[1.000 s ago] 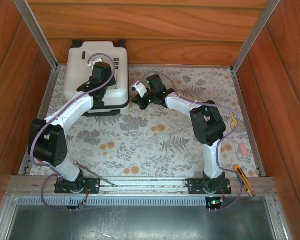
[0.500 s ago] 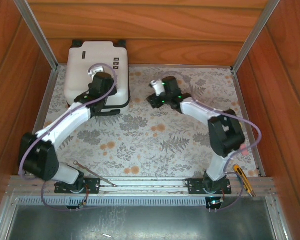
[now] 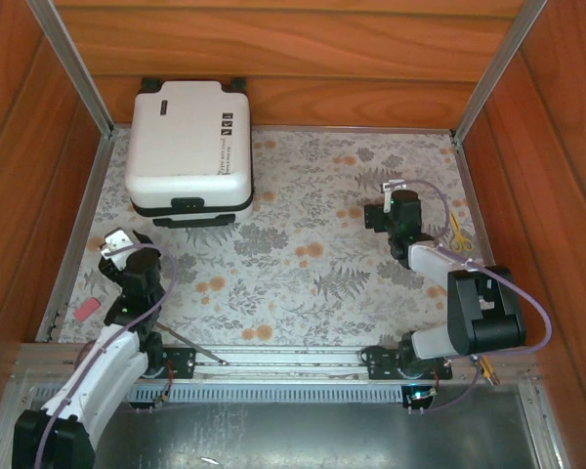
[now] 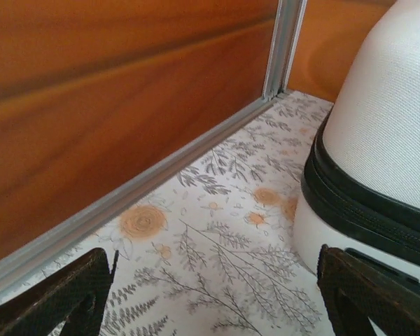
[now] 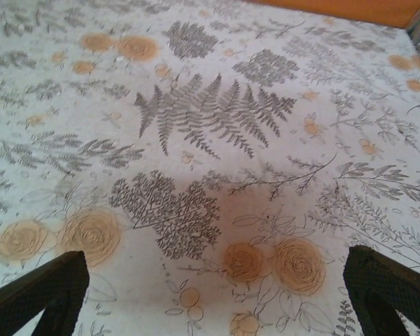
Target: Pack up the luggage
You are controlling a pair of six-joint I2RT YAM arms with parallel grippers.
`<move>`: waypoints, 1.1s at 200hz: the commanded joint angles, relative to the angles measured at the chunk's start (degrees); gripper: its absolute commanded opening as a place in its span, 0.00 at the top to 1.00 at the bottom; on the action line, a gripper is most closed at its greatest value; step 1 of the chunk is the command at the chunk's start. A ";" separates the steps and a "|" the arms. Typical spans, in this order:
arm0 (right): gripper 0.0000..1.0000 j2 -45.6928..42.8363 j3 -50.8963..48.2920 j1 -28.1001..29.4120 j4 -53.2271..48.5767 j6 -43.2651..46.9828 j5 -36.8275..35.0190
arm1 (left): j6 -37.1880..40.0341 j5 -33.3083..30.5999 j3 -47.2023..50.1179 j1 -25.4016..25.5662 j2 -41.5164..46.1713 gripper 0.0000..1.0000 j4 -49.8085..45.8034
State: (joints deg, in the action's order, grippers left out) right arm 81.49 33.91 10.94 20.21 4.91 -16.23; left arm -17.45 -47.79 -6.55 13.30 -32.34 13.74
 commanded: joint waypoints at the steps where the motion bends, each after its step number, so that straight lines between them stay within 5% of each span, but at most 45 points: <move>1: 0.01 2.44 -2.78 -2.34 11.51 -1.84 3.57 | 7.06 -0.73 0.54 -0.80 -1.01 0.19 8.96; 63: 0.01 4.44 -3.33 -4.70 13.82 -0.83 8.94 | 15.81 19.40 -2.77 -6.69 -30.13 0.19 29.31; 93: 0.01 7.99 -8.58 -8.34 27.62 -3.18 13.32 | 16.64 26.00 -8.64 -10.66 -43.70 0.20 36.42; 107: 0.01 6.78 -7.40 -8.31 22.73 -3.51 13.33 | 15.42 34.30 -10.90 -11.79 -50.04 0.21 38.72; 122: 0.01 6.17 -6.93 -8.41 21.07 -3.68 13.42 | 17.23 30.27 -13.73 -11.31 -61.64 0.25 48.54; 136: 0.01 6.25 -6.85 -8.40 21.05 -3.76 13.37 | 12.86 29.46 -15.29 -12.26 -56.51 0.23 35.58; 147: 0.01 6.23 -6.76 -8.46 20.94 -3.74 13.48 | 13.40 28.98 -14.39 -12.34 -57.64 0.23 40.22; 151: 0.01 6.30 -6.80 -8.49 20.88 -3.76 13.42 | 13.80 28.95 -14.57 -12.33 -58.18 0.03 40.60; 154: 0.01 6.23 -6.81 -8.48 20.89 -3.84 13.48 | 14.12 29.24 -14.81 -12.26 -58.38 0.00 40.45; 220: 0.01 6.60 -6.36 -8.50 20.41 -3.79 13.59 | 14.74 30.55 -15.29 -12.08 -58.32 0.00 39.31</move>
State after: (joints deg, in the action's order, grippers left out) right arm 88.33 26.65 2.59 39.88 1.76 -3.25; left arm -3.70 -25.65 -18.96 0.40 -87.83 54.87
